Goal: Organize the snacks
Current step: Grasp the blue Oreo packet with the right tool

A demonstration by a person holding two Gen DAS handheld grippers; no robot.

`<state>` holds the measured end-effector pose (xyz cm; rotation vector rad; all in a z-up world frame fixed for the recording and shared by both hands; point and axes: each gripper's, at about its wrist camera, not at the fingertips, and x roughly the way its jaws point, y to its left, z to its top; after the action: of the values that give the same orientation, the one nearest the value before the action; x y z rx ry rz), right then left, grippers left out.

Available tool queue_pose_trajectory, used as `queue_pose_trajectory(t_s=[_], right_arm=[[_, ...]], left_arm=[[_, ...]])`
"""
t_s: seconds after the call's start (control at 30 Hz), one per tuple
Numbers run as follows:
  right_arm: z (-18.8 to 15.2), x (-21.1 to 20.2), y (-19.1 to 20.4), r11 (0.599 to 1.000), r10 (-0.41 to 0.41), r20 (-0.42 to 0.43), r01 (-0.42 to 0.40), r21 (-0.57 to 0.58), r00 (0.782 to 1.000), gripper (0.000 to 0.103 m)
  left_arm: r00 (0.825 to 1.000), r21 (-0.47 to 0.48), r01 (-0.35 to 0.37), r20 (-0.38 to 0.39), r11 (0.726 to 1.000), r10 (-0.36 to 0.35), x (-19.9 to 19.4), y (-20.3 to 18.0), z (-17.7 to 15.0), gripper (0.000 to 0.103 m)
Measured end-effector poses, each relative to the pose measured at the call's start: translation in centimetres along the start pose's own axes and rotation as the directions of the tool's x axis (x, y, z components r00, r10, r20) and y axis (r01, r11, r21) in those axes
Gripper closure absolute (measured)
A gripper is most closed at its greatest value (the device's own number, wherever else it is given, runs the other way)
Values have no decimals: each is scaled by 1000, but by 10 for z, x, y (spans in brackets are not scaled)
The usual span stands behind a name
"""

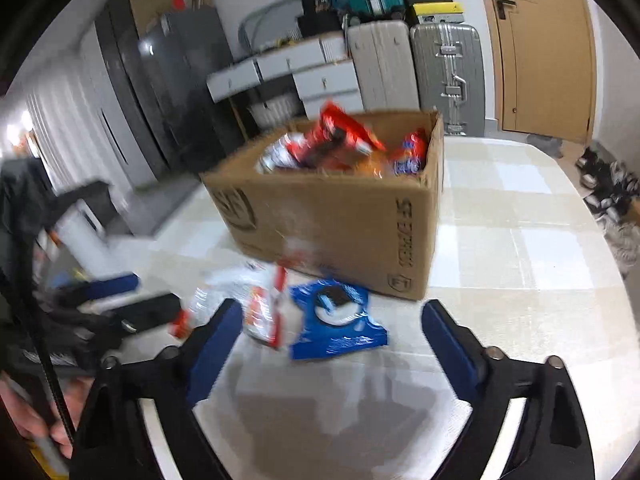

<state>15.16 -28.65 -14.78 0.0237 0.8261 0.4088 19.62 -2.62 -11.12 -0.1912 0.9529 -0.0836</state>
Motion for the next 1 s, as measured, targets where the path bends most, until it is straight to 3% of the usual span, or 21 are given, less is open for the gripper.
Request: queue_pose_trajectory(t_s=[0.4, 0.63, 0.7, 1.0], right_arm=[[-5, 55, -4, 1000, 5, -130, -8, -22, 991, 35], [-8, 56, -5, 999, -1, -92, -3, -42, 996, 39], [-12, 47, -11, 999, 39, -64, -40, -11, 997, 56], [-23, 31, -39, 984, 149, -32, -146, 101, 988, 60]], left_arm=[[999, -4, -12, -52, 1000, 12, 35, 6, 0, 1], [997, -10, -34, -67, 999, 33, 42, 13, -1, 1], [997, -11, -39, -70, 999, 38, 42, 15, -1, 1], [996, 1, -38, -85, 999, 38, 44, 3, 1, 1]])
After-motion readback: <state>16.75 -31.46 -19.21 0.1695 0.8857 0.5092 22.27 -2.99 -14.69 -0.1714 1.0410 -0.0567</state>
